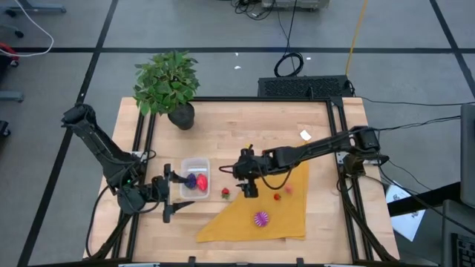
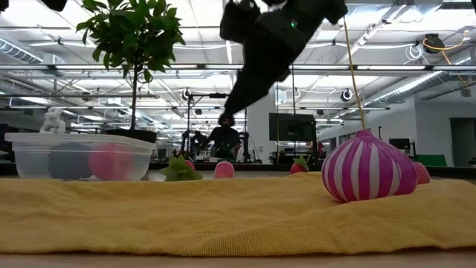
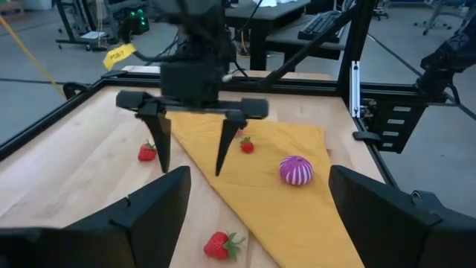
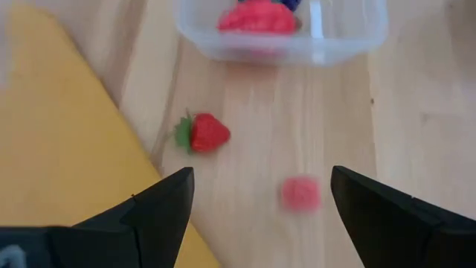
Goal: Pick and placing Produce into tupperware
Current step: Put the top pink peach into the transparent bin
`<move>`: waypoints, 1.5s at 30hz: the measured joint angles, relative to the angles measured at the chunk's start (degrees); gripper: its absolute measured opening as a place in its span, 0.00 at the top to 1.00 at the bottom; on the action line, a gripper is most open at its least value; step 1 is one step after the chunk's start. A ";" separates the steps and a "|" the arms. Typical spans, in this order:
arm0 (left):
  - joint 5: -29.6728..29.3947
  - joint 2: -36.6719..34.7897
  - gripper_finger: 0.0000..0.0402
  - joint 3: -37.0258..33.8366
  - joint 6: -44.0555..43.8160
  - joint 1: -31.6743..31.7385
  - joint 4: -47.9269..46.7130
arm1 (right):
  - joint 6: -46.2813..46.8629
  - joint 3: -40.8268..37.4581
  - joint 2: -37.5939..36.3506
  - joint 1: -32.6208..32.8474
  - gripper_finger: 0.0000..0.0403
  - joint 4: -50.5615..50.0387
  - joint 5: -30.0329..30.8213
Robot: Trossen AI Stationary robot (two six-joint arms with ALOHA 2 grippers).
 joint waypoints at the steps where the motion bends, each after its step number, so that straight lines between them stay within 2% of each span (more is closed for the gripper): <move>1: 0.02 0.00 0.18 0.00 -0.01 0.00 0.00 | 0.49 -0.65 0.00 -0.45 0.23 0.21 -0.79; 5: 0.03 0.00 0.18 0.00 -0.01 0.00 0.00 | 1.48 -3.90 0.00 -1.69 0.23 4.28 -1.48; 9: 0.02 0.00 0.18 0.00 -0.01 0.00 0.08 | 2.14 -6.57 0.00 -2.96 0.23 9.62 -5.17; 19: 0.00 0.00 0.19 0.00 0.61 0.02 0.25 | 3.42 -11.39 0.18 -5.79 0.23 13.87 -5.40; 22: -0.06 0.00 0.19 0.00 0.60 0.13 0.28 | 3.43 -11.66 2.11 -6.41 0.23 16.95 -5.60; 26: -0.48 0.00 0.19 0.00 0.55 1.03 0.66 | 3.64 -11.28 6.57 -7.12 0.23 21.57 -10.16; 31: -0.47 -0.02 0.19 -0.02 0.38 2.26 0.59 | 3.20 -9.31 10.11 -7.13 0.23 21.68 -10.70; 36: -0.15 -0.02 0.19 -0.04 0.20 3.19 0.30 | 3.15 -9.34 10.32 -7.17 0.24 21.29 -10.67; 45: 0.02 -0.02 0.19 -0.04 -0.85 3.41 0.09 | 3.16 -9.34 10.32 -7.62 0.35 21.17 -10.54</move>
